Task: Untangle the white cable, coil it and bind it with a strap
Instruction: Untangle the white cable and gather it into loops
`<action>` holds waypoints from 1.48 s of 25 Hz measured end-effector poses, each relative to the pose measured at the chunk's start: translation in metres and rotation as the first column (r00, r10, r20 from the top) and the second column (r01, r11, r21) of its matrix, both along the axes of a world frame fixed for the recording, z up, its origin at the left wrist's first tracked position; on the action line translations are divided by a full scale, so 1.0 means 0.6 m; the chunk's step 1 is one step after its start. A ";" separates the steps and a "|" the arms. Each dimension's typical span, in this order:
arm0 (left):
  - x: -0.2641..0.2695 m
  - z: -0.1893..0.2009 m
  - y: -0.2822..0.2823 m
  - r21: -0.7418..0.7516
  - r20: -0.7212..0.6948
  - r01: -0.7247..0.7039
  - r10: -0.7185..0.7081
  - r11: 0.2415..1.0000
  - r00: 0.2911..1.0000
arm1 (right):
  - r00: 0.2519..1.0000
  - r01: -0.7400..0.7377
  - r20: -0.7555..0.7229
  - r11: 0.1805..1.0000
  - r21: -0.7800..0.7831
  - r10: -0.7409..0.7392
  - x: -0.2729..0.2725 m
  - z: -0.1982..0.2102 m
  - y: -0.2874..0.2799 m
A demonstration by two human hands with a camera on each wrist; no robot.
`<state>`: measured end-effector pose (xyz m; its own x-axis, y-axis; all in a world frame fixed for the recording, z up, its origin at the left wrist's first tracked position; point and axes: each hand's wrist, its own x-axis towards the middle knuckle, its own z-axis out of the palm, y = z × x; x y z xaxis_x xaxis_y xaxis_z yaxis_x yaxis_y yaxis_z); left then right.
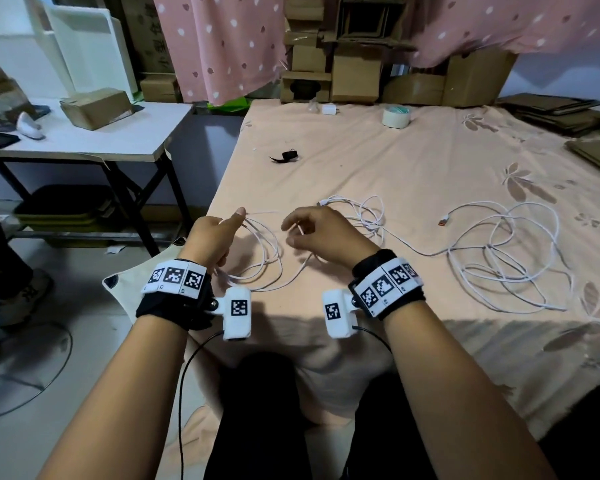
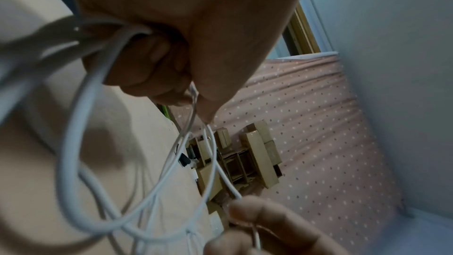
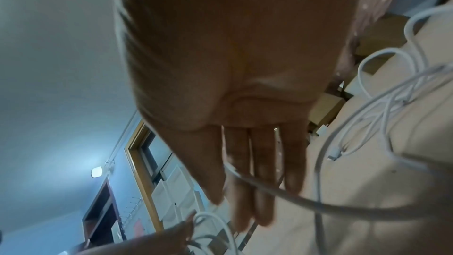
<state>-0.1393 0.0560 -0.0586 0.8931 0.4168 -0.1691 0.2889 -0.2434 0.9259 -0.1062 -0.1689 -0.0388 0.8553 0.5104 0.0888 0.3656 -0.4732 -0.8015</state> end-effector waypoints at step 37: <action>-0.058 -0.067 -0.180 0.842 -0.008 0.244 -0.441 0.481 0.897 | 0.861 0.302 0.463 0.944 -0.131 -0.211 -0.043 -0.111 -0.033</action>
